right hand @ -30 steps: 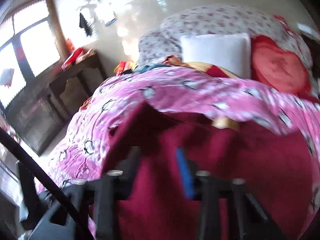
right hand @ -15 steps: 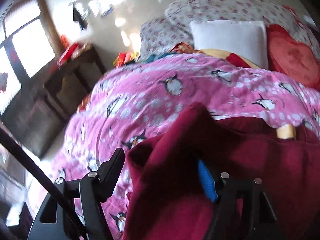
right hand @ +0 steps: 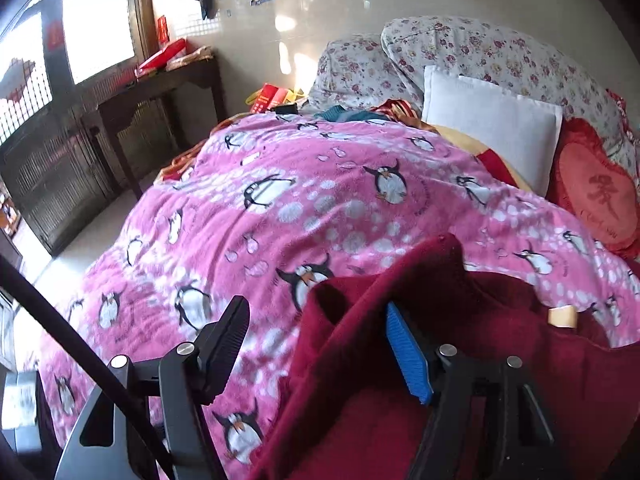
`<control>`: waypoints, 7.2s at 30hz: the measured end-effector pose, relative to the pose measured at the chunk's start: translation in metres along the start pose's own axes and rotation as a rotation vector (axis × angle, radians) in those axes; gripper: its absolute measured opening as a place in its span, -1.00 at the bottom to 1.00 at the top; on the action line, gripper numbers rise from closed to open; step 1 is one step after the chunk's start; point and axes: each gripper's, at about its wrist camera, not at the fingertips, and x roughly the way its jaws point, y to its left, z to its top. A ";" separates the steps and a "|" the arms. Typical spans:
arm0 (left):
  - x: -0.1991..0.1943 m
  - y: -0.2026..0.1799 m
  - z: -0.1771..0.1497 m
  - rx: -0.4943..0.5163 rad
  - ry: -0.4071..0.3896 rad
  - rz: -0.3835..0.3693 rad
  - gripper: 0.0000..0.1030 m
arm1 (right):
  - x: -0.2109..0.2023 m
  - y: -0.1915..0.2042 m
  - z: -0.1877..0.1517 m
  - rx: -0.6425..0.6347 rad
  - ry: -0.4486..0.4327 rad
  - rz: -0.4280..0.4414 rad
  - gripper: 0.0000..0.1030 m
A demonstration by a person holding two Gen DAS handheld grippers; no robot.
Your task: Fold small clothes
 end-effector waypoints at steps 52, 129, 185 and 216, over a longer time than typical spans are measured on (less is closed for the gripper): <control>0.025 -0.078 -0.021 0.157 0.021 -0.193 -0.46 | -0.019 -0.015 -0.007 -0.044 0.055 -0.040 -0.72; 0.007 -0.258 -0.061 0.445 -0.023 -0.033 0.26 | -0.234 -0.196 -0.166 0.417 -0.199 -0.170 0.06; 0.031 -0.243 -0.027 0.297 0.042 -0.172 0.78 | -0.206 -0.231 -0.211 0.571 -0.128 -0.159 0.92; 0.058 -0.266 -0.010 0.328 0.067 -0.373 0.27 | -0.169 -0.251 -0.204 0.606 -0.199 0.064 0.01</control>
